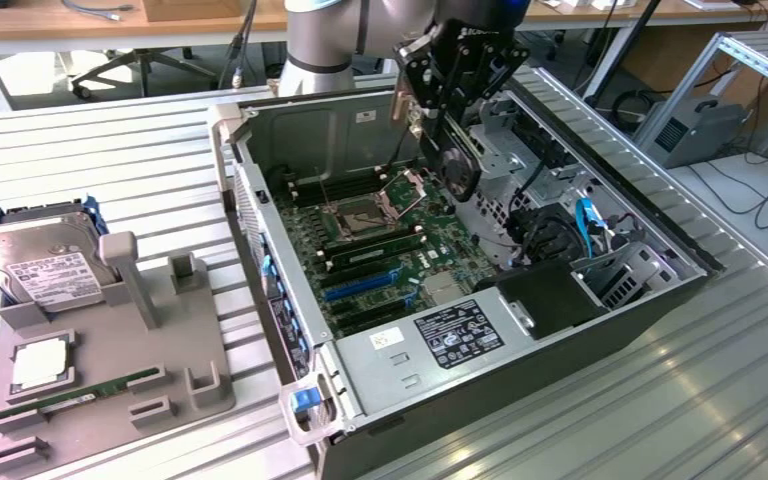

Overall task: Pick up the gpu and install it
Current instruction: 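Insert the gpu into the slot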

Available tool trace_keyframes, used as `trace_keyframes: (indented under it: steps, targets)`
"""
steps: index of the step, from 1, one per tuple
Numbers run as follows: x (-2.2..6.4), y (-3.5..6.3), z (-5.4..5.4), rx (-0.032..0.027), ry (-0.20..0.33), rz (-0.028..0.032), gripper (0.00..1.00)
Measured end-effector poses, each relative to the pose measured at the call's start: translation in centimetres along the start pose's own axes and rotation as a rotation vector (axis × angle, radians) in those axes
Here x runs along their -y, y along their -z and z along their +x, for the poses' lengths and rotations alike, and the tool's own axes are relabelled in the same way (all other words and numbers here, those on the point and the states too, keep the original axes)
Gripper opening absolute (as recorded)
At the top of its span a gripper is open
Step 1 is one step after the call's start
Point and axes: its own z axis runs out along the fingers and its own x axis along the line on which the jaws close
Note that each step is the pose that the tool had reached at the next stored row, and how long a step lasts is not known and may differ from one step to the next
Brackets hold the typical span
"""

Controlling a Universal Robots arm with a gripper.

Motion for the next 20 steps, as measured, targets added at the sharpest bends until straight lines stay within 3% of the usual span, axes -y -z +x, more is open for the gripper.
trace_keyframes:
  steps: [20]
  targets:
    - [0.00, 0.00, 0.00, -0.0043, 0.111, -0.0022, 0.27]
